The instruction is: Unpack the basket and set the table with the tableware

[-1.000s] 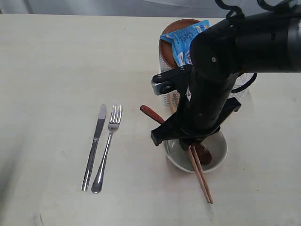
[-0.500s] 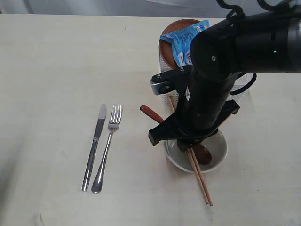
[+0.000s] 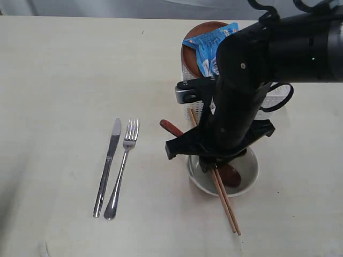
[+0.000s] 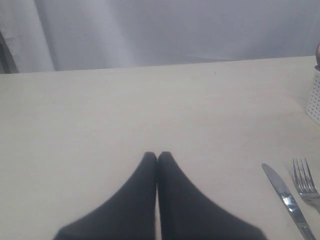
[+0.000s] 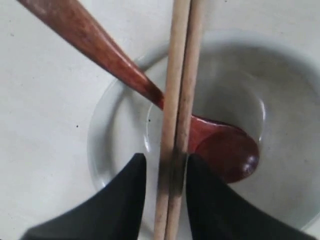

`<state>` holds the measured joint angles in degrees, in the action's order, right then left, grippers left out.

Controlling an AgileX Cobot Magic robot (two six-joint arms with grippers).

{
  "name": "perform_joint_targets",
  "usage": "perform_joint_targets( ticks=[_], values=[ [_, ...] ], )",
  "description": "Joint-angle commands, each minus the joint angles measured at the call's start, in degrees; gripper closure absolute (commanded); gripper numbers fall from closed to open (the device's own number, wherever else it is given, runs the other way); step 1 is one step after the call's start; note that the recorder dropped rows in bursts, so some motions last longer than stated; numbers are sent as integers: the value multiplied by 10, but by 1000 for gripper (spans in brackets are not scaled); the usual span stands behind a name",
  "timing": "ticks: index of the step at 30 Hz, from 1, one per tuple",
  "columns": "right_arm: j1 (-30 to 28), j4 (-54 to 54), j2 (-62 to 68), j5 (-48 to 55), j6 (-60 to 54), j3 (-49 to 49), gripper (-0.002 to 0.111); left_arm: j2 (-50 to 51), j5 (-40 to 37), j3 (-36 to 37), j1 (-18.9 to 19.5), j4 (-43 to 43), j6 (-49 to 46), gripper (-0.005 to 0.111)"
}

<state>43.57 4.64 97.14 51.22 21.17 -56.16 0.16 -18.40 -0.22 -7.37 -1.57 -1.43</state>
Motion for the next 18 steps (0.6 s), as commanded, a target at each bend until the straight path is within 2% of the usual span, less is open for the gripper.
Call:
perform_joint_targets(
  ticks=[1, 9, 14, 18],
  values=[
    [0, 0, -1, 0, 20, 3, 81, -2, 1, 2, 2, 1, -3, 107],
    [0, -2, -6, 0, -5, 0, 79, -2, 1, 2, 2, 1, -3, 107],
    [-1, -6, -9, 6, -10, -12, 55, -2, 1, 2, 2, 1, -3, 107],
    [-1, -31, -9, 36, -11, -29, 54, -2, 1, 2, 2, 1, -3, 107]
  ],
)
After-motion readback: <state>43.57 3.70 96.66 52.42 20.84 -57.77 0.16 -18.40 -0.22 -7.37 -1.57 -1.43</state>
